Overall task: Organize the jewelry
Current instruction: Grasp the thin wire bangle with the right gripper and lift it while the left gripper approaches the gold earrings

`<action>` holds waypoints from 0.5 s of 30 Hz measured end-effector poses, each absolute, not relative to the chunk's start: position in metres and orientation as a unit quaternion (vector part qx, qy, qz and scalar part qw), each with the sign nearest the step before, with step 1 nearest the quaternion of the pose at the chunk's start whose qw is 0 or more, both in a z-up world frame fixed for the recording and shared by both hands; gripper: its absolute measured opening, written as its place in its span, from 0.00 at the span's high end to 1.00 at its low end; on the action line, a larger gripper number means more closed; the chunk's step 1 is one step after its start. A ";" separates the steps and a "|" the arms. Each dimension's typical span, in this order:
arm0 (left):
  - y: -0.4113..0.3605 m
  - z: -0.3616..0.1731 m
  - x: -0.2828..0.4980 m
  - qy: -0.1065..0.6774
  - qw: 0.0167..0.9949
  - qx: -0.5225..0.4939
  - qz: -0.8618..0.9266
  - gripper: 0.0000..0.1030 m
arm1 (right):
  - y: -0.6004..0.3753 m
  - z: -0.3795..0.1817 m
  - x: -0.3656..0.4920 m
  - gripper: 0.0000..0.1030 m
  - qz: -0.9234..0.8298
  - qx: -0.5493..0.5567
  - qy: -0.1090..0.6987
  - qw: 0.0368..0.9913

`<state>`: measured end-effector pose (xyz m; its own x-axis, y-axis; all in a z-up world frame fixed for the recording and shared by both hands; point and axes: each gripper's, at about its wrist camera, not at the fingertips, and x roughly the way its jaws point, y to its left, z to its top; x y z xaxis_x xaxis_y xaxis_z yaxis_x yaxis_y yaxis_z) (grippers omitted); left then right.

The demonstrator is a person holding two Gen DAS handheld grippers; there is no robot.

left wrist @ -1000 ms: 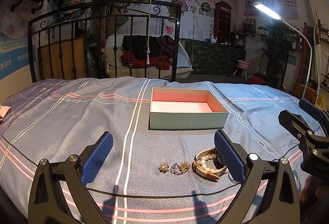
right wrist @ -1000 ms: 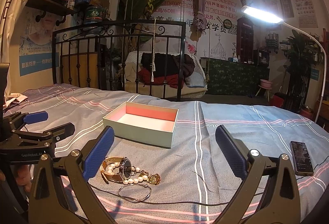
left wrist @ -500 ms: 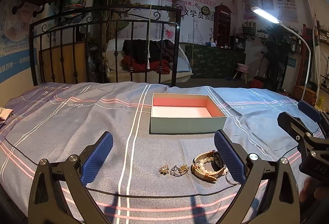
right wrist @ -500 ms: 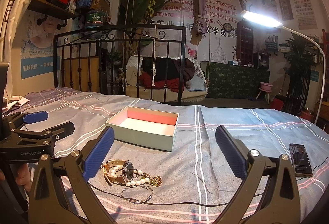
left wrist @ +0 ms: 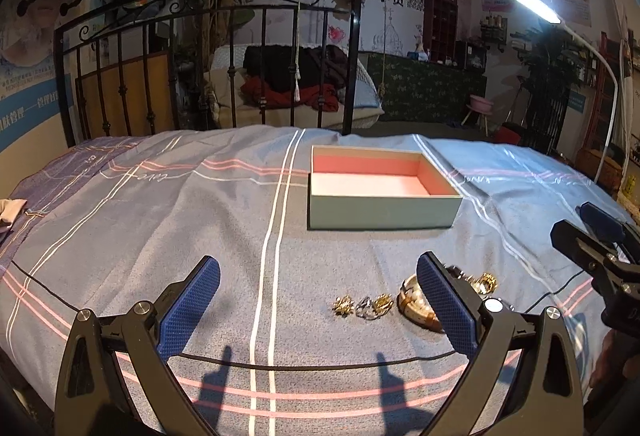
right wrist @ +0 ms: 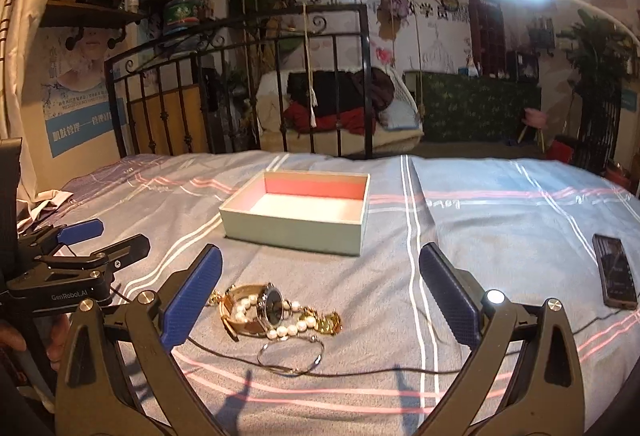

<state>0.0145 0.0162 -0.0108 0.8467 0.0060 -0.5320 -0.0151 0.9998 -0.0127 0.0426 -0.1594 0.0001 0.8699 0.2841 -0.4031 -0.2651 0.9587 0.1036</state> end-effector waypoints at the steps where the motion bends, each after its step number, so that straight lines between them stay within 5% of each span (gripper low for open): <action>1: 0.016 -0.016 0.018 0.294 0.956 0.002 -0.003 0.07 | -0.161 -0.003 0.045 0.06 0.141 0.029 0.220 0.965; 5: 0.016 -0.035 0.026 0.333 0.942 0.035 -0.013 0.07 | -0.161 -0.017 0.058 0.07 0.156 0.028 0.267 0.951; 9: 0.019 -0.046 0.037 0.359 0.932 0.044 -0.013 0.07 | -0.156 -0.031 0.067 0.25 0.176 0.013 0.305 0.936; 15: 0.031 -0.059 0.062 0.399 0.916 0.037 -0.009 0.24 | -0.151 -0.053 0.074 0.41 0.210 0.014 0.345 0.915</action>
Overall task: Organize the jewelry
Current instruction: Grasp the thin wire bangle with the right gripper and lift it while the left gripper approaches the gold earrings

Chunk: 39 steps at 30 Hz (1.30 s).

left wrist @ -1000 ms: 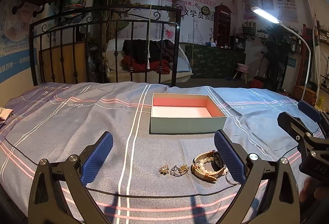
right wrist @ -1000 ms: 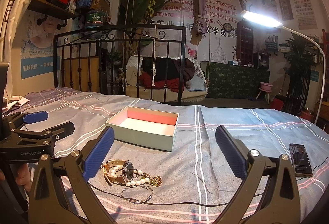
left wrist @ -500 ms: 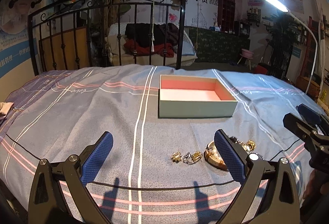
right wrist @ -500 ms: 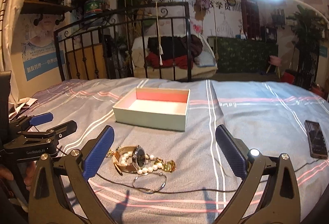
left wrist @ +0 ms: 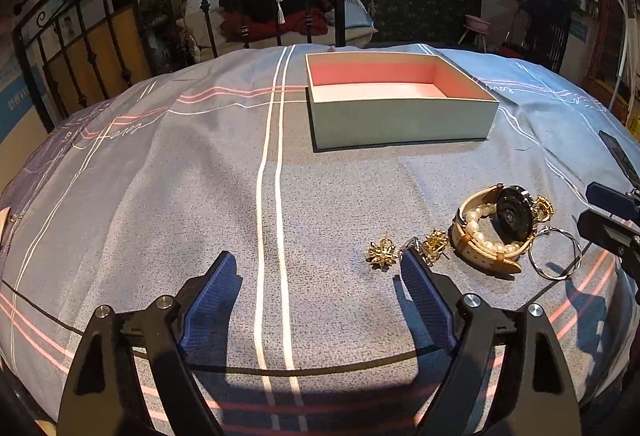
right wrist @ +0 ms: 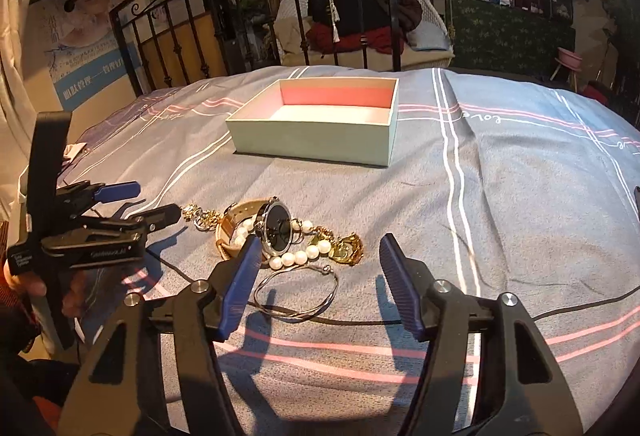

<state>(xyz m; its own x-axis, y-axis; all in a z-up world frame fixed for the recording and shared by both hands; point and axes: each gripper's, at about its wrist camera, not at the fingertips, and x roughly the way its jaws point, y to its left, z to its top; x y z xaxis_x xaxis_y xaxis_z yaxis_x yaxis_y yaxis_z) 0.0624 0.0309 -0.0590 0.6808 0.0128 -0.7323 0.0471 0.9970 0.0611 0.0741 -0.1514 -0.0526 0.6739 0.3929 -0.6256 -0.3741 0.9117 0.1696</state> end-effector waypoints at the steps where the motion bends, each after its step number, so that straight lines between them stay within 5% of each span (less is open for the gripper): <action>1: 0.032 -0.061 0.065 0.404 0.914 0.037 -0.010 0.24 | -0.150 -0.056 0.075 0.41 0.213 0.013 0.352 0.911; 20: 0.015 -0.072 0.090 0.422 0.903 0.076 -0.035 0.26 | -0.114 -0.085 0.078 0.34 0.219 -0.039 0.397 0.890; 23: 0.009 -0.072 0.094 0.421 0.902 0.084 -0.049 0.38 | -0.114 -0.085 0.079 0.38 0.216 -0.043 0.396 0.891; 25: 0.005 -0.071 0.093 0.416 0.903 0.088 -0.064 0.59 | -0.117 -0.084 0.080 0.43 0.215 -0.041 0.396 0.892; 28: 0.000 -0.070 0.091 0.410 0.904 0.095 -0.075 0.78 | -0.121 -0.084 0.081 0.46 0.216 -0.031 0.397 0.892; 39: 0.007 -0.053 0.079 0.375 0.920 0.065 -0.094 0.84 | -0.131 -0.074 0.074 0.46 0.224 -0.008 0.373 0.900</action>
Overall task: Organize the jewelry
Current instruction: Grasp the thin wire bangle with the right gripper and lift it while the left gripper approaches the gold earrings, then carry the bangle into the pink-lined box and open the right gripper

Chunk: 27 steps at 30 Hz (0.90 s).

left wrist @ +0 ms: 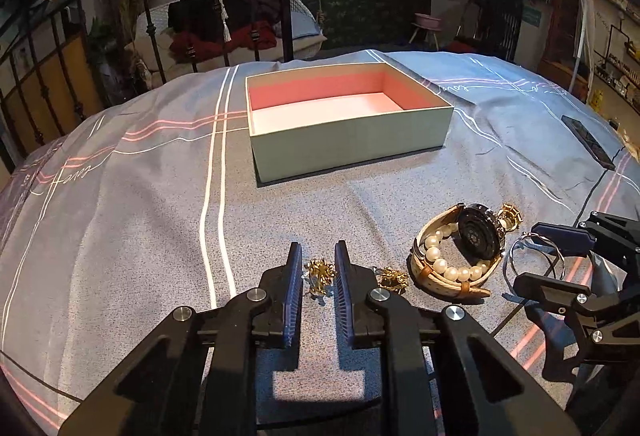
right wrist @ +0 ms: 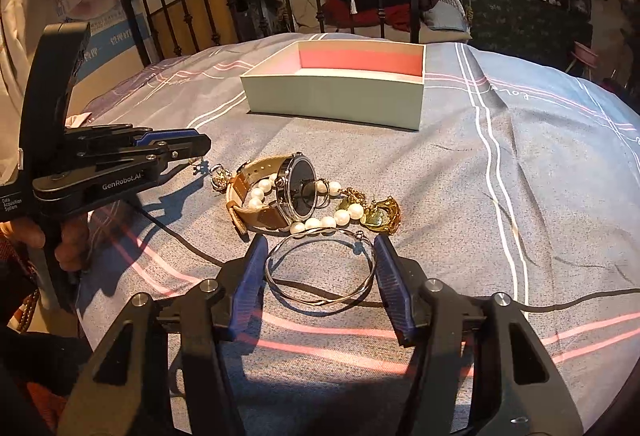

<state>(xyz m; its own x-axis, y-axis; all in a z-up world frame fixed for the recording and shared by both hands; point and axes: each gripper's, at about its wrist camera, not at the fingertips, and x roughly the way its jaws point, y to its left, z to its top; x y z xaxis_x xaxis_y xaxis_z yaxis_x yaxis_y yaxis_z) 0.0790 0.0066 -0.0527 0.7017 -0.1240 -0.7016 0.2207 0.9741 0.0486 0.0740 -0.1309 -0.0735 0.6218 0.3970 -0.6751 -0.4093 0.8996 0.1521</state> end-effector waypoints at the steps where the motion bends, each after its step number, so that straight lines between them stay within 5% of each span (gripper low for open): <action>1: 0.007 -0.051 0.079 0.374 0.921 0.061 -0.091 0.84 | -0.132 -0.071 0.074 0.46 0.225 -0.007 0.369 0.902; 16: 0.013 -0.025 0.102 0.370 0.923 -0.004 -0.104 0.88 | -0.131 -0.043 0.090 0.46 0.237 -0.009 0.325 0.915; 27: -0.005 0.008 0.200 0.393 0.914 -0.020 -0.100 0.88 | -0.115 -0.010 0.209 0.46 0.220 0.001 0.316 0.923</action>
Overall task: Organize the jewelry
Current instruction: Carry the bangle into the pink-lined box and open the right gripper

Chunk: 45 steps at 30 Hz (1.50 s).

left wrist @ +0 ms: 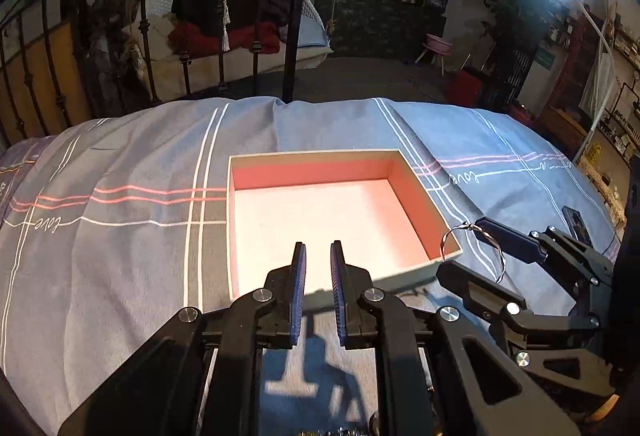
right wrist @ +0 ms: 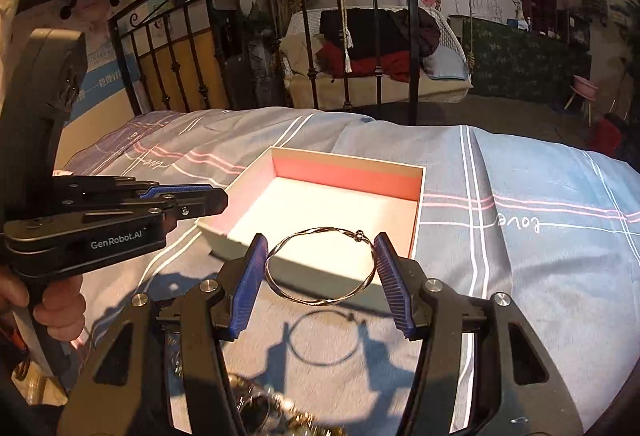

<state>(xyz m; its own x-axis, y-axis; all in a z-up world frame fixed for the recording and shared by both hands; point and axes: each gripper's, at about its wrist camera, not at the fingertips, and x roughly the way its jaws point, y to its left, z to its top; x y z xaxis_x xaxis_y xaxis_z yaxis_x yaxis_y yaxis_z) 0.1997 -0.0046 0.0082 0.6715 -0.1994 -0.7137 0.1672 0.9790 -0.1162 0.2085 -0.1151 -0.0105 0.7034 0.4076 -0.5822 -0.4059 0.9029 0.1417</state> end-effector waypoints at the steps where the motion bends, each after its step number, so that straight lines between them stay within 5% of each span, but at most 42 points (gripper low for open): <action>1: -0.005 0.010 0.211 0.398 0.912 -0.020 -0.097 0.88 | -0.114 -0.010 0.221 0.46 0.218 0.003 0.322 0.921; 10: -0.006 -0.011 0.282 0.470 0.879 -0.028 -0.073 0.88 | -0.093 -0.030 0.302 0.46 0.200 -0.006 0.391 0.898; 24: -0.005 -0.057 0.302 0.528 0.846 -0.024 -0.071 0.88 | -0.072 -0.065 0.316 0.46 0.202 -0.047 0.436 0.876; 26: -0.004 -0.054 0.300 0.525 0.847 -0.029 -0.077 0.81 | -0.072 -0.065 0.314 0.46 0.200 -0.055 0.434 0.877; 28: 0.000 -0.044 0.295 0.508 0.857 -0.040 -0.081 0.49 | -0.073 -0.063 0.311 0.37 0.198 -0.062 0.426 0.880; 35: 0.010 0.005 0.237 0.425 0.900 -0.037 -0.091 0.43 | -0.107 -0.029 0.258 0.29 0.191 -0.030 0.365 0.911; 40: 0.023 -0.006 0.165 0.409 0.908 -0.026 -0.087 0.39 | -0.152 -0.024 0.182 0.22 0.185 0.028 0.347 0.919; 45: 0.033 -0.042 0.106 0.428 0.900 -0.034 -0.077 0.40 | -0.170 -0.052 0.123 0.49 0.184 0.042 0.373 0.908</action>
